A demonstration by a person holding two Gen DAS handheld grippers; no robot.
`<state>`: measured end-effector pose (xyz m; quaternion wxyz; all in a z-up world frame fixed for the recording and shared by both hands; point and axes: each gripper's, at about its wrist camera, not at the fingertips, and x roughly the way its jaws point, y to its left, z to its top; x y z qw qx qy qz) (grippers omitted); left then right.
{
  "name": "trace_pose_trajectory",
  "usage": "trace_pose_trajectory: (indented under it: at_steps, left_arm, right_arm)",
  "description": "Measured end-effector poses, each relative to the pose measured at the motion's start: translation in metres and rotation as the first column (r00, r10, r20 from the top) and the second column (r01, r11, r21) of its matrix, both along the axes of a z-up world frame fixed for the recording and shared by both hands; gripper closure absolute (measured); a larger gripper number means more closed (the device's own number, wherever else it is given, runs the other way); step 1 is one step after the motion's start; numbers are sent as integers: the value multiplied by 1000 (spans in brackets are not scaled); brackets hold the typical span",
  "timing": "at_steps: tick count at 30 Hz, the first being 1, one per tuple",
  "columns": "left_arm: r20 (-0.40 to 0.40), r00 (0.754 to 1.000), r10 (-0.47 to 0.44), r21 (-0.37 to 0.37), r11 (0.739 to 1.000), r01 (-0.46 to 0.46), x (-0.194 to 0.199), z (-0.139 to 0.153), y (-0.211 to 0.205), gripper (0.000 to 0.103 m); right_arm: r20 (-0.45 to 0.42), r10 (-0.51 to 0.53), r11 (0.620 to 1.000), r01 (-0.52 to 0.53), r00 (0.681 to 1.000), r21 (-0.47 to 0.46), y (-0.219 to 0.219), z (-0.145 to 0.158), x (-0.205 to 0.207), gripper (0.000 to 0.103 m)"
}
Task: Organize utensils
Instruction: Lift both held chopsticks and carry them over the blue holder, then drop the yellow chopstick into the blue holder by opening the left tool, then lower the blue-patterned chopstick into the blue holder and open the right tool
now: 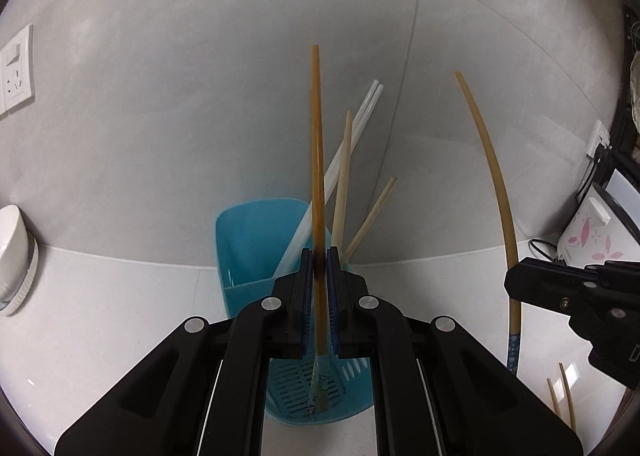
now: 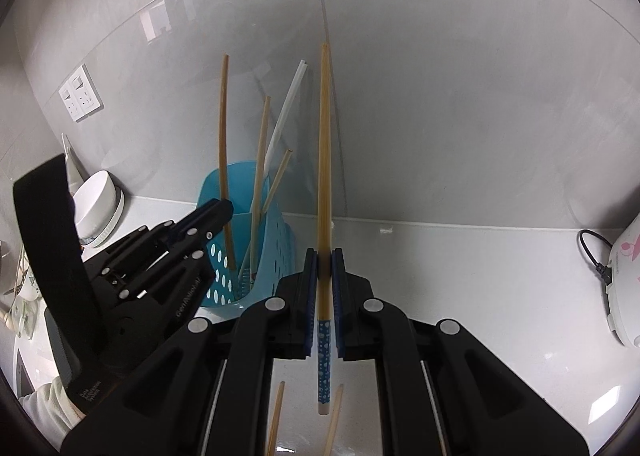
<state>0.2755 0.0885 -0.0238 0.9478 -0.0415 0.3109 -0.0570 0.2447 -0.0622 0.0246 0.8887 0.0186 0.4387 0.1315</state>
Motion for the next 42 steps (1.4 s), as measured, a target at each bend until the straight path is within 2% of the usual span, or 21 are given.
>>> trace_pose_trajectory:
  at_steps: [3,8,12,15,16,17,20,23,28,32,39,42]
  left_arm:
    - [-14,1000,8,7,1000,-8,0,3,-1,94]
    - [-88,993,73,38,997,-70,-6,13,4,67]
    - [-118,989,84,49,996,-79,-22,28,8,52]
    - [-145,984,105,49,994,-99,-34,37,16,29]
    - [-155,982,113,52,993,-106,-37,39,18,19]
    - [-164,979,120,58,992,-111,-42,42,19,15]
    - [-174,977,125,47,992,-119,-51,47,24,8]
    - [-197,971,134,19,991,-133,-54,50,30,6]
    - [-245,955,169,20,985,-169,-57,49,43,6]
    - [-274,942,194,48,981,-188,-60,45,50,6]
    - [-293,933,207,42,978,-204,-65,38,63,6]
    - [-290,931,220,56,976,-213,-67,36,66,6]
  right_arm:
    - [3,1,1000,-1,1000,0,-1,2,0,97]
    - [12,5,1000,-5,1000,2,-2,6,-2,96]
    - [27,8,1000,-8,1000,18,-2,13,-2,96]
    - [41,13,999,-15,999,39,-1,19,-1,96]
    - [43,18,999,-20,999,47,0,21,0,96]
    - [47,24,998,-27,999,59,0,23,1,96]
    - [69,29,996,-35,997,86,1,29,4,96]
    - [81,26,996,-32,996,82,6,34,8,96]
    - [95,21,994,-30,995,100,16,40,16,96]
    - [118,25,990,-41,993,132,26,43,20,96]
    - [198,21,977,-62,980,204,40,45,23,96]
    - [201,18,972,-64,979,226,46,37,27,96]
